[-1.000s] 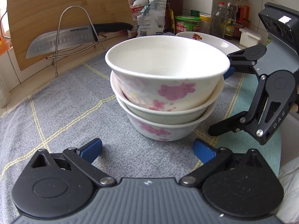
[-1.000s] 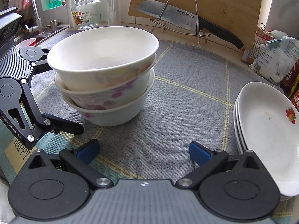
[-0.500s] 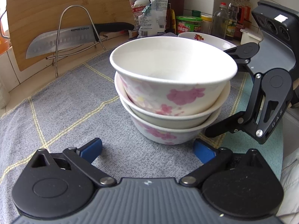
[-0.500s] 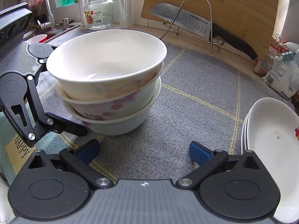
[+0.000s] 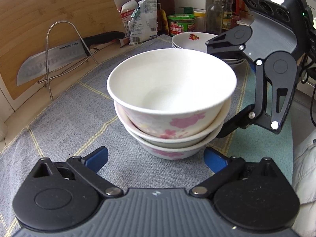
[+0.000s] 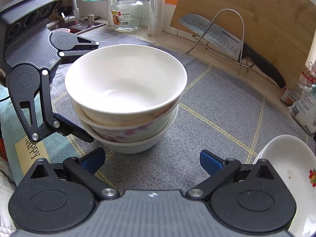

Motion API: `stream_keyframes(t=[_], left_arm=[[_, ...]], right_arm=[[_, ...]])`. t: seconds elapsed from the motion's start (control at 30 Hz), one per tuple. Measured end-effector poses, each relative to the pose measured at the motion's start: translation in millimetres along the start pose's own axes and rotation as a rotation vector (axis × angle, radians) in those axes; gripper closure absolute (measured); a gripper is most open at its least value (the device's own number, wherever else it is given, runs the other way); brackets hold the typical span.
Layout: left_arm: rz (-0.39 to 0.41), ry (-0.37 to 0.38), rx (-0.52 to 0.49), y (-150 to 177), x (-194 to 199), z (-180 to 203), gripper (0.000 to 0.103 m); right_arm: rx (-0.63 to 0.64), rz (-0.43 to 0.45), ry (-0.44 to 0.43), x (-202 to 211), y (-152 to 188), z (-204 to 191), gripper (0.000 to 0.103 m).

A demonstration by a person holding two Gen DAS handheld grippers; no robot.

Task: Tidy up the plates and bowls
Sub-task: 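Close the right tool on the bowl stack rim while the left tool grips its side, then lift the bowl stack with both tools and carry it over the plate stack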

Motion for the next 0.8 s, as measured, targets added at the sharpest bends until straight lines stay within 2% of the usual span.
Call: stream_keyframes(t=[0.23,0.3,0.5,0.6,0.8], left_arm=[[0.006,0.07,-0.059,-5,-1,1,0.002],[0.004,0.081,-0.059,-5,-2,-1,0.009],[0.002,0.143,-0.075,-5,-3,-4,0.018],[0.007,0.174,-0.092,-6,-4,-6,0.019],[0.012,0.223,-0.103,-8,-7,-8,0.02]], right_arm=[[0.101,-0.018,-0.034,0,-13,-9,0.003],[0.116,-0.026,-0.038,0,-15,-10,0.005],[0.137,-0.048,-0.072,0,-17,-13,0.013],[0.154,-0.066,-0.097,0,-19,-15,0.018],[0.165,-0.09,-0.127,-2,-23,-13,0.019]])
Point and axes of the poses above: each gripper's, at about its wrist camera, not at the fingertips, and x roughly against the way its jaws point, z to its right, y to its underside, the point moved 4 cm from there along -x, roughly the way its jaws point, and after that the axes turned 11 degrees about -y, right-handed, at the moved point
